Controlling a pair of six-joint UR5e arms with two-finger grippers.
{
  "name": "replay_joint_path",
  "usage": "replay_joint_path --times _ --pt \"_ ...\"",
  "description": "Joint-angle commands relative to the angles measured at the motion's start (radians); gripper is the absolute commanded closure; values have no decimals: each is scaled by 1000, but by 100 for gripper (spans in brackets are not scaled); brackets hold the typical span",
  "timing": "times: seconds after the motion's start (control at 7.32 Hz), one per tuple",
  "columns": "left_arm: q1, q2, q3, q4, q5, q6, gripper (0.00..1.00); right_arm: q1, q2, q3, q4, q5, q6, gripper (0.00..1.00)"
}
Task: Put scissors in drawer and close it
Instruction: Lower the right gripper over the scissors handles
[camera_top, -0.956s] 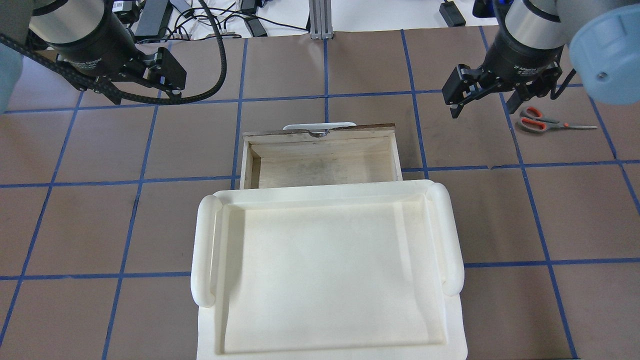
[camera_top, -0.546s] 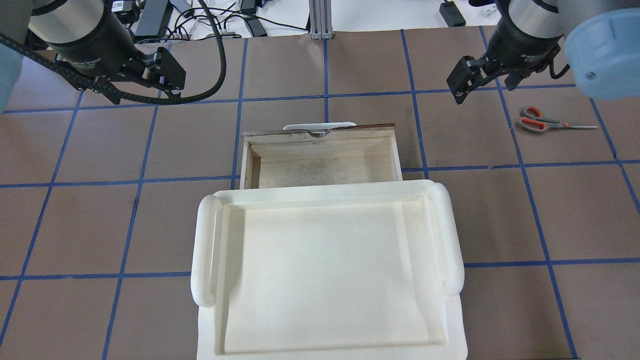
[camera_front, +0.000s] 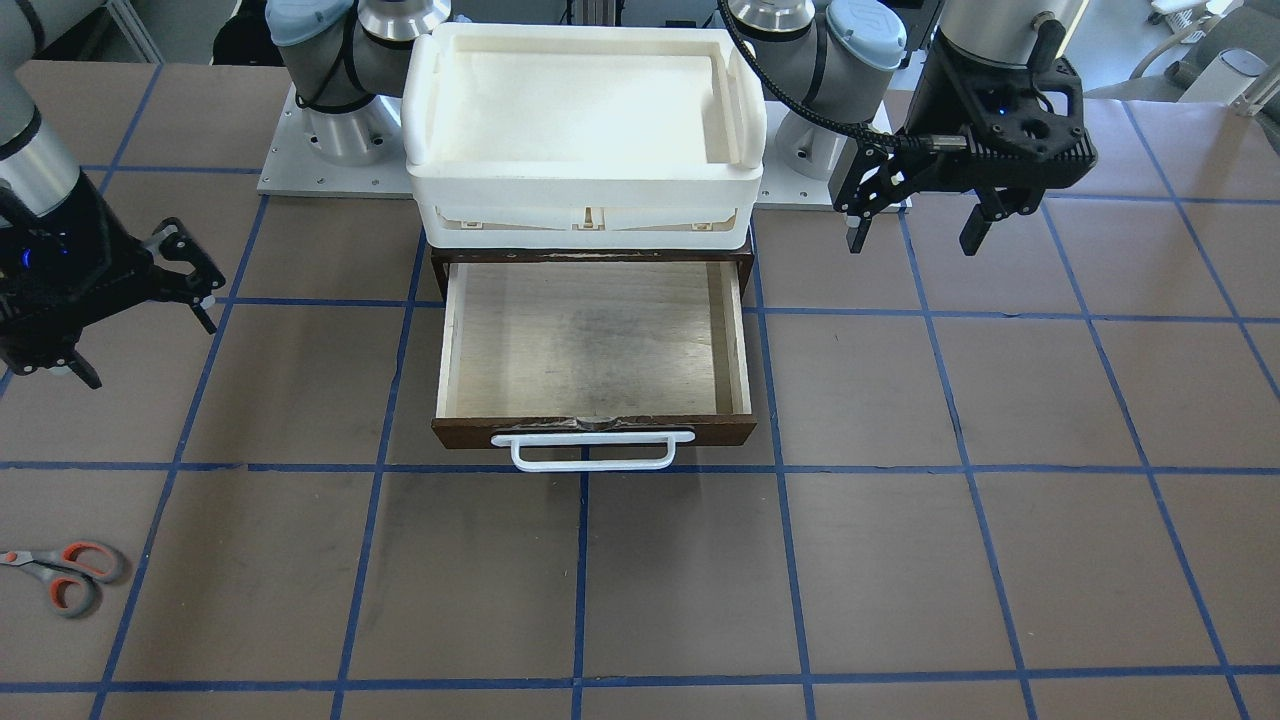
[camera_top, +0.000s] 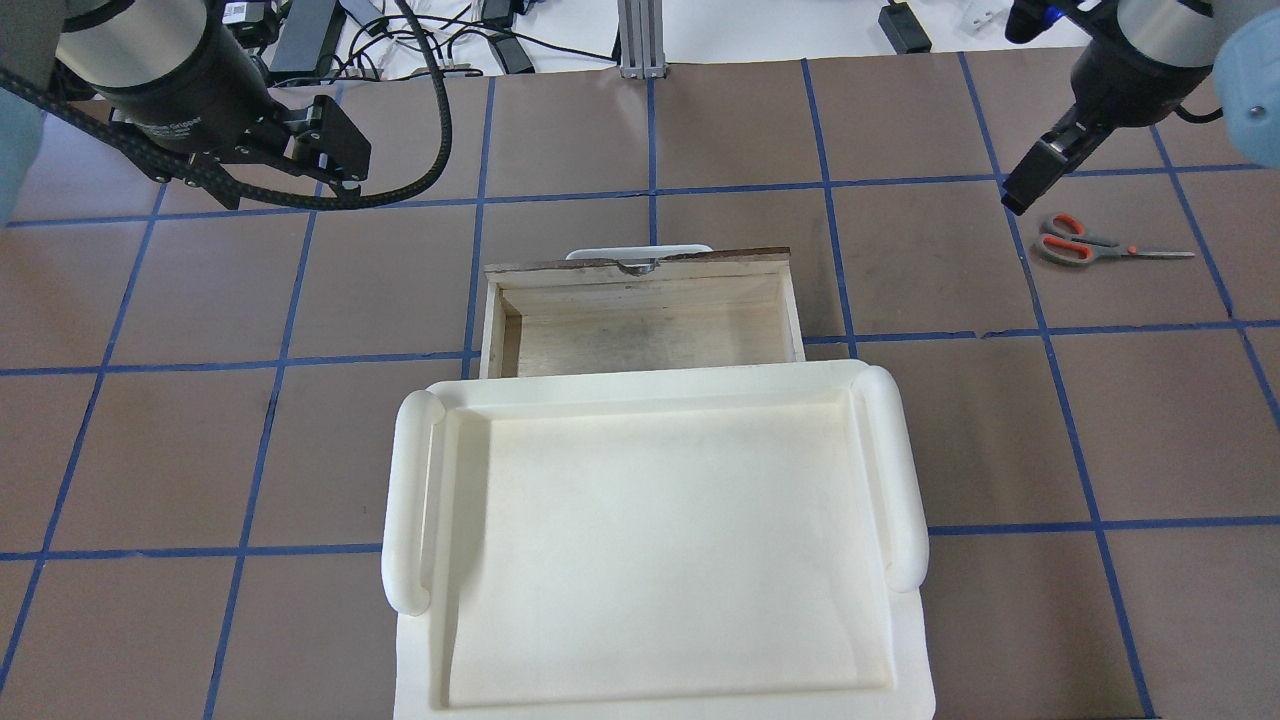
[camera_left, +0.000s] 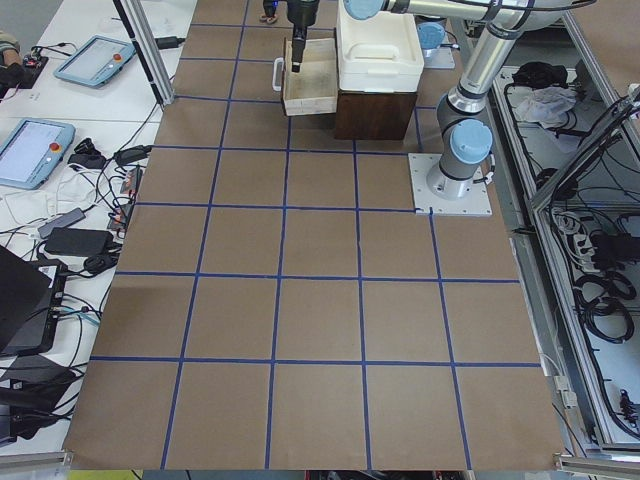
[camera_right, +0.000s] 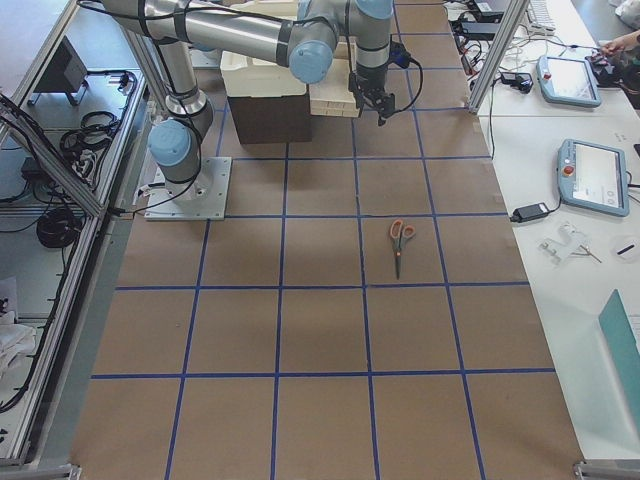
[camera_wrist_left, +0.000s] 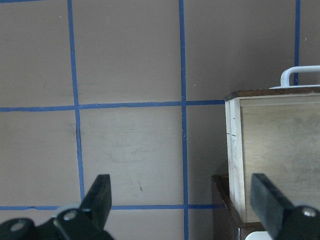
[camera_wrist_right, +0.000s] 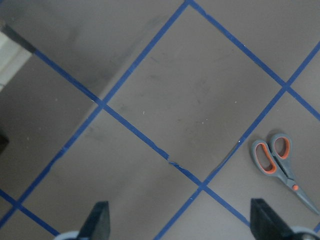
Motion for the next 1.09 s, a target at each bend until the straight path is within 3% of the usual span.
replay_joint_path --times 0.0,0.27,0.41,0.96 --pt "0 0 -1 -2 1 1 0 -117 47 0 0 9 -369 0" --pt "0 2 -4 -2 1 1 0 -191 119 0 -66 7 -607 0" --pt "0 2 -4 -2 1 3 0 -191 168 0 -90 0 -607 0" --pt "0 0 -4 0 -2 1 0 -191 346 -6 -395 -33 -738 0"
